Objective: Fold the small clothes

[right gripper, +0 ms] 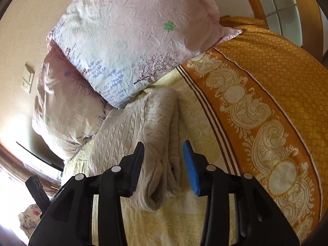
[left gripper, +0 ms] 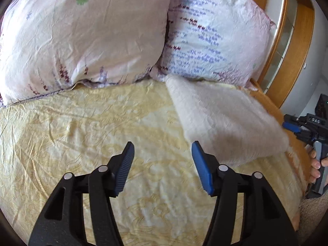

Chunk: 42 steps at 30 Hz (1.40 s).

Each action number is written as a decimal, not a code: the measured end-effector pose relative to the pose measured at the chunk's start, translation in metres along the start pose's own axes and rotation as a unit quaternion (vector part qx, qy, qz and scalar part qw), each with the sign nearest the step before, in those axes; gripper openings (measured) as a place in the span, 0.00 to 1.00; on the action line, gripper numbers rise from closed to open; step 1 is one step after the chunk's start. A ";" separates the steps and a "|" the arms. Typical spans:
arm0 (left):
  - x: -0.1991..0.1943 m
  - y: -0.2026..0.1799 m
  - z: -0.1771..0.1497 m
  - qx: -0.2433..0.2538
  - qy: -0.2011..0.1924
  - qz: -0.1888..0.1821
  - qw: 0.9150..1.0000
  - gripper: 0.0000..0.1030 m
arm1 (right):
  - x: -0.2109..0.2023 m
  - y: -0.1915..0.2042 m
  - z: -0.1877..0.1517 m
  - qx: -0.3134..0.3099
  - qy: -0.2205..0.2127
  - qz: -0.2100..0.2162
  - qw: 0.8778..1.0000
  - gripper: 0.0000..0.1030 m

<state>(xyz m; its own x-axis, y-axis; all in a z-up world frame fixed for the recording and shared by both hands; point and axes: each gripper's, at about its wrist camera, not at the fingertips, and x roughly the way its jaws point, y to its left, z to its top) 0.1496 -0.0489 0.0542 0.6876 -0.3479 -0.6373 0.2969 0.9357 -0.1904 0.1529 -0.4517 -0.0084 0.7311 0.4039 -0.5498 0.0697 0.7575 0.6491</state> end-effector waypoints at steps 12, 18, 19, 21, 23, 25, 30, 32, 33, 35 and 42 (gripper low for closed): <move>0.056 -0.104 0.015 0.094 -0.048 -0.027 0.994 0.98 | 0.085 -0.020 0.055 0.056 0.073 0.005 0.996 0.56; 0.073 -0.099 0.006 0.075 -0.036 -0.031 0.996 0.98 | 0.093 -0.001 0.061 -0.017 0.050 0.001 0.999 0.10; 0.074 -0.100 0.005 0.080 -0.035 -0.016 0.996 0.98 | 0.090 0.006 0.064 -0.031 0.037 0.000 0.999 0.09; 0.078 -0.100 0.004 0.081 -0.025 0.004 0.996 0.98 | 0.083 0.019 0.073 -0.057 0.007 -0.002 0.998 0.09; 0.080 -0.096 0.004 0.070 -0.018 0.002 0.997 0.98 | 0.078 0.030 0.079 -0.080 -0.012 -0.008 0.997 0.09; 0.083 -0.090 0.004 0.054 -0.012 -0.001 0.998 0.98 | 0.082 0.033 0.080 -0.092 -0.012 -0.035 0.995 0.09; 0.098 -0.073 0.004 0.005 0.035 -0.019 0.999 0.98 | 0.110 0.007 0.076 -0.059 0.029 -0.081 0.995 0.09; 0.100 -0.071 0.004 -0.003 0.041 -0.026 0.999 0.98 | 0.118 0.001 0.076 -0.050 0.039 -0.086 0.994 0.09; 0.099 -0.071 0.004 -0.002 0.040 -0.025 0.999 0.98 | 0.121 0.001 0.076 -0.049 0.044 -0.090 0.994 0.09; 0.098 -0.073 0.003 0.006 0.035 -0.021 0.999 0.98 | 0.119 0.002 0.076 -0.047 0.048 -0.087 0.994 0.10; 0.099 -0.080 0.005 0.019 0.042 0.009 0.999 0.98 | 0.066 -0.010 0.055 0.014 0.046 -0.026 0.998 0.68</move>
<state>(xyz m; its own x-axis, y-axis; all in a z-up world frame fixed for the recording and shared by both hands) 0.1973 -0.1584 0.0094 0.6351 -0.3243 -0.7011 0.3122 0.9379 -0.1510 0.2375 -0.4613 -0.0223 0.6601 0.4110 -0.6287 0.1264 0.7643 0.6324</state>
